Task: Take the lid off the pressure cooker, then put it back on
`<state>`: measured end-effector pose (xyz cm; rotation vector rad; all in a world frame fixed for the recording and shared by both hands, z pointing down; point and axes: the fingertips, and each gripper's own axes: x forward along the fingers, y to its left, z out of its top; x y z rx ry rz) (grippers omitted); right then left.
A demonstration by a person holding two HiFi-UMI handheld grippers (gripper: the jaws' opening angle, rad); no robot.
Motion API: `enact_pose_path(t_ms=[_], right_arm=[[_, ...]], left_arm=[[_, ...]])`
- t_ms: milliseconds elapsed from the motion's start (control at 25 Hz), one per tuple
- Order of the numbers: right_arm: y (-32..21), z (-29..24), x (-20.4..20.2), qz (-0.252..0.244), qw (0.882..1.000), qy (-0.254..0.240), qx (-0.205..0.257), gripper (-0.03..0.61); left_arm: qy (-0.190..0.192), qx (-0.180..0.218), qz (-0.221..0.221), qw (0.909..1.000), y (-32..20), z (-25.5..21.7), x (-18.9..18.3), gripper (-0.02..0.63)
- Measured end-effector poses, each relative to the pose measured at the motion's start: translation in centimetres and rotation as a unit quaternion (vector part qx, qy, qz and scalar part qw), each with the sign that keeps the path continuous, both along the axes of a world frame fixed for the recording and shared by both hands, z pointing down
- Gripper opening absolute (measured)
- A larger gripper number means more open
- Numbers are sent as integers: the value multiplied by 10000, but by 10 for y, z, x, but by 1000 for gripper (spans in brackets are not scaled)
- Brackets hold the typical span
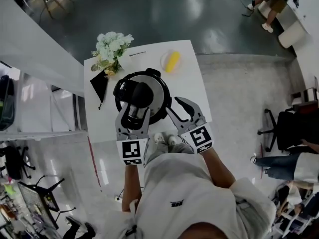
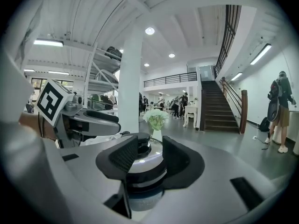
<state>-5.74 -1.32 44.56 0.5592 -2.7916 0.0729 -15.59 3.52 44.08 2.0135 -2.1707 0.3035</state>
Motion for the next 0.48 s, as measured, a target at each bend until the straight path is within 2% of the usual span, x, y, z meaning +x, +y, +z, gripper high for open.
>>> enact_pose_path(t_ms=[480], right_arm=[[7,-5,36,-273,9994,-223,29,167]], left_arm=[[-272,116,-469,9985,18,-5,38,262]])
